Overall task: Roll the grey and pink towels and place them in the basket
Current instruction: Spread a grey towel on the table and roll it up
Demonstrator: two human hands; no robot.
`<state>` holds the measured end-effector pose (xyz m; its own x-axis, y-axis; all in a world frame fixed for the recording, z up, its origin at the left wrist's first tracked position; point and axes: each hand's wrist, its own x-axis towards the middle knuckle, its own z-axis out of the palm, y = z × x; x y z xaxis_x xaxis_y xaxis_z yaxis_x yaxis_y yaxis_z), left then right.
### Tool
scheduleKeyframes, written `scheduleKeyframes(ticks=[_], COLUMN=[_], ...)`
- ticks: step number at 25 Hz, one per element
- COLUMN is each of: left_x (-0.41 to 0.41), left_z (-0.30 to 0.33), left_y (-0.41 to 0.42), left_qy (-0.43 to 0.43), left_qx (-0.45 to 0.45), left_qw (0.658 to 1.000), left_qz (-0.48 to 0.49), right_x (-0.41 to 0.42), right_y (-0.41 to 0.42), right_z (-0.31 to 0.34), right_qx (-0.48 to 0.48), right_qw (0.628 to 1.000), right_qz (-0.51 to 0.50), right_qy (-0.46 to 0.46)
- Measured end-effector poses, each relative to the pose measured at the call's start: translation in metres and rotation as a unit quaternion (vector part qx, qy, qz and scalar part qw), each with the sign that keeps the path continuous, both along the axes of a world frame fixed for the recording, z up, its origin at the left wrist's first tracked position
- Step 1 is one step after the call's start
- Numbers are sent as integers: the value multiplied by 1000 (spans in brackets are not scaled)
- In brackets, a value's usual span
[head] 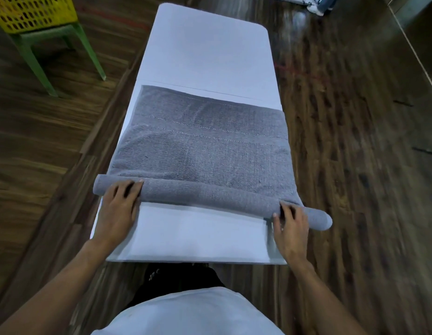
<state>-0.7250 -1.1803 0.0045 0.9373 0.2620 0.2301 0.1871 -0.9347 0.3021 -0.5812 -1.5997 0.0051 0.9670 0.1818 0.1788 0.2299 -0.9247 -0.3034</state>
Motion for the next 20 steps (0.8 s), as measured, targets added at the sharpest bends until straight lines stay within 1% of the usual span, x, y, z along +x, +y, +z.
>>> scheduleKeyframes(ticks=[2, 5, 8, 10, 13, 14, 15, 16, 17, 18, 19, 20], left_x=[0, 23, 34, 29, 29, 36, 45, 55, 62, 66, 64, 59], left_z=[-8, -1, 10, 11, 14, 16, 20, 22, 24, 25, 27, 24], left_y=[6, 20, 26, 33, 47, 51, 56, 62, 64, 64, 61, 55], left_qy=[23, 48, 66, 93, 177, 212, 237, 237, 212, 166, 114, 70], left_qx=[11, -32, -54, -60, -86, -106, -137, -180, -217, -232, -193, -131], left_qw=[999, 998, 996, 993, 975, 965, 956, 951, 951, 958, 974, 989], left_qz=[-21, -19, -33, -46, -100, -111, -105, -88, -61, -41, -22, -15], right_x=[4, 24, 28, 22, 25, 33, 41, 48, 51, 51, 46, 37], right_y=[-6, -5, 0, -9, -26, -28, -26, -23, -19, -15, -12, -9], right_z=[-5, -2, 2, 0, 9, 16, 22, 25, 27, 27, 25, 20], right_qx=[-8, -25, -2, 5, 1, 11, 41, 82, 132, 149, 134, 85], right_qw=[999, 996, 994, 991, 975, 967, 958, 958, 960, 971, 984, 995], right_qz=[35, 41, 43, 55, 94, 102, 97, 80, 47, 19, -6, -11], right_qy=[23, 75, 97, 120, 204, 235, 265, 263, 243, 184, 119, 60])
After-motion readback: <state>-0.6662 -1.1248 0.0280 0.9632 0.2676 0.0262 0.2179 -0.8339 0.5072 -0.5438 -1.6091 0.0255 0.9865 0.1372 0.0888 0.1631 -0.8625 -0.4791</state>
